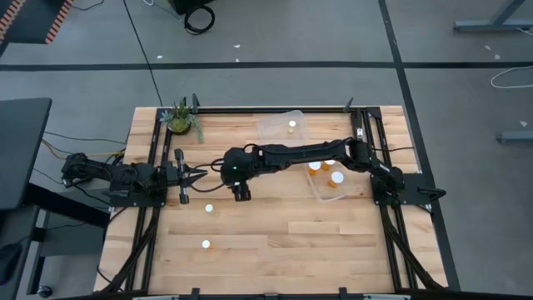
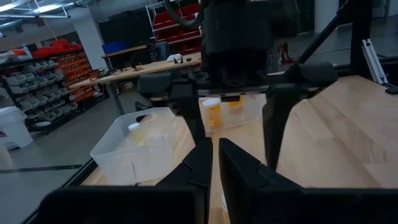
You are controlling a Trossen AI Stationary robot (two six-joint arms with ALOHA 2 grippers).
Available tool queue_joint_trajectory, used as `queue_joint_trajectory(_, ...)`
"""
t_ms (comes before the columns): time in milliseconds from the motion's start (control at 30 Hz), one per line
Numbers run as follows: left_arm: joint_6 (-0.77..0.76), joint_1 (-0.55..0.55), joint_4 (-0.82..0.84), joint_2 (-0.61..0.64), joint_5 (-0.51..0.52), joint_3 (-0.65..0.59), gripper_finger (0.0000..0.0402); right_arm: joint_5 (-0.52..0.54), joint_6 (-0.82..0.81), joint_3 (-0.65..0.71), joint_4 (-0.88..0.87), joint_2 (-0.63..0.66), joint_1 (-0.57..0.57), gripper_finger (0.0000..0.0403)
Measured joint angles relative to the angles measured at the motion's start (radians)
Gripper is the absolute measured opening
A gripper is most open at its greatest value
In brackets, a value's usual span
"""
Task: Pick and place medicine bottles into bin by pill shape (circle, oval)
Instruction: Put the big orange pill bottle into the bottom transparent bin
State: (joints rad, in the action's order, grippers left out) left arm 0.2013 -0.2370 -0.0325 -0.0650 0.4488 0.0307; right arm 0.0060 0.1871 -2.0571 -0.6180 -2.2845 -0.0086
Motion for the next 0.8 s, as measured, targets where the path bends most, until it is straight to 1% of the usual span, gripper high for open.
queue_joint_trajectory(167, 0.000, 0.000, 0.000, 0.000, 0.000, 0.000, 0.0032, -0.015, -0.002, 0.000, 0.016, 0.000, -0.003, 0.0313)
queue_joint_trajectory(300, 0.000, 0.000, 0.000, 0.000, 0.000, 0.000, 0.0028, -0.018, 0.000, 0.006, 0.038, 0.000, -0.002, 0.0324)
queue_joint_trajectory(433, 0.000, 0.000, 0.000, 0.000, 0.000, 0.000, 0.0033, -0.043, 0.004, 0.067, 0.109, 0.000, -0.002, 0.0326)
queue_joint_trajectory(567, 0.000, 0.000, -0.001, 0.000, 0.000, 0.000, 0.0038, -0.044, 0.011, 0.133, 0.189, 0.002, -0.002, 0.0326)
queue_joint_trajectory(800, 0.000, 0.000, -0.001, 0.000, 0.000, 0.000, 0.0031, -0.039, 0.022, 0.199, 0.236, 0.003, -0.004, 0.0326)
